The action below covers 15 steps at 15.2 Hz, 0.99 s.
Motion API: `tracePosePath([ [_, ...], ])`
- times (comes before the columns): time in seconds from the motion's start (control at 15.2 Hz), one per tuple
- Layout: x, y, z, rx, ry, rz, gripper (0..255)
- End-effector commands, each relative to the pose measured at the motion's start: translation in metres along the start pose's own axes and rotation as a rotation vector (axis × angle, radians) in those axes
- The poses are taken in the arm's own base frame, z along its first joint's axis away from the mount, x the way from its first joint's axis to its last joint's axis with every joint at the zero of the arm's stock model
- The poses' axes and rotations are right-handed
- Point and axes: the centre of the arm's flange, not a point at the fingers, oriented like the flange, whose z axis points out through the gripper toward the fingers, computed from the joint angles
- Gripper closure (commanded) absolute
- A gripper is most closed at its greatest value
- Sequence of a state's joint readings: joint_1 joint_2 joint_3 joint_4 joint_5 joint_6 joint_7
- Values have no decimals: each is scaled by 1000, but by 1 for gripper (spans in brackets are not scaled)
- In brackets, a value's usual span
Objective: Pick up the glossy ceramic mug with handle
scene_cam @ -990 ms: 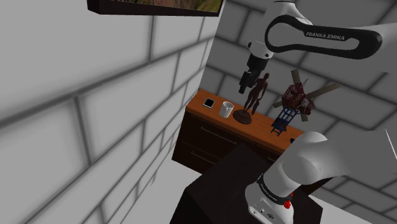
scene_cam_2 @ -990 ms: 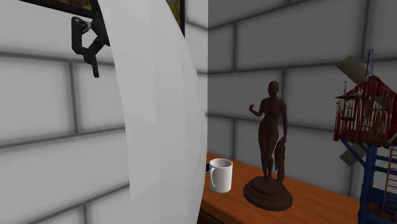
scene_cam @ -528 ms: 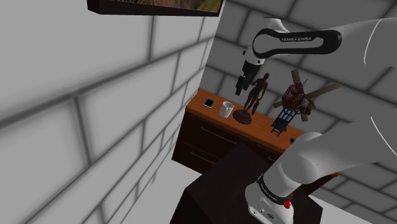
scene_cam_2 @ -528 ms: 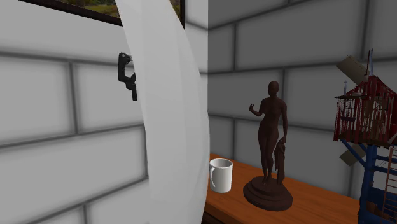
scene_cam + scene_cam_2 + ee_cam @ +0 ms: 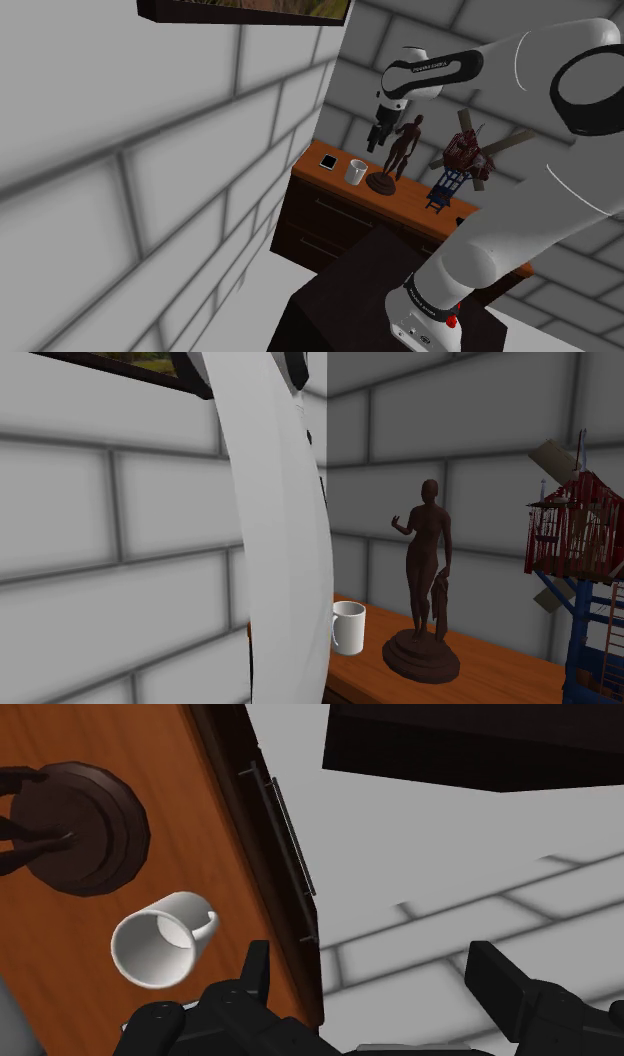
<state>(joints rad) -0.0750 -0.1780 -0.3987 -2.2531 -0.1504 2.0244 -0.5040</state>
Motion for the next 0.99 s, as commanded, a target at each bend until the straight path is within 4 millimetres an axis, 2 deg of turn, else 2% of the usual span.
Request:
tracePosePath([
  [0.0, 10, 22, 19, 7, -6, -2, 0],
  [0.92, 78, 165, 130, 63, -47, -13, 0],
])
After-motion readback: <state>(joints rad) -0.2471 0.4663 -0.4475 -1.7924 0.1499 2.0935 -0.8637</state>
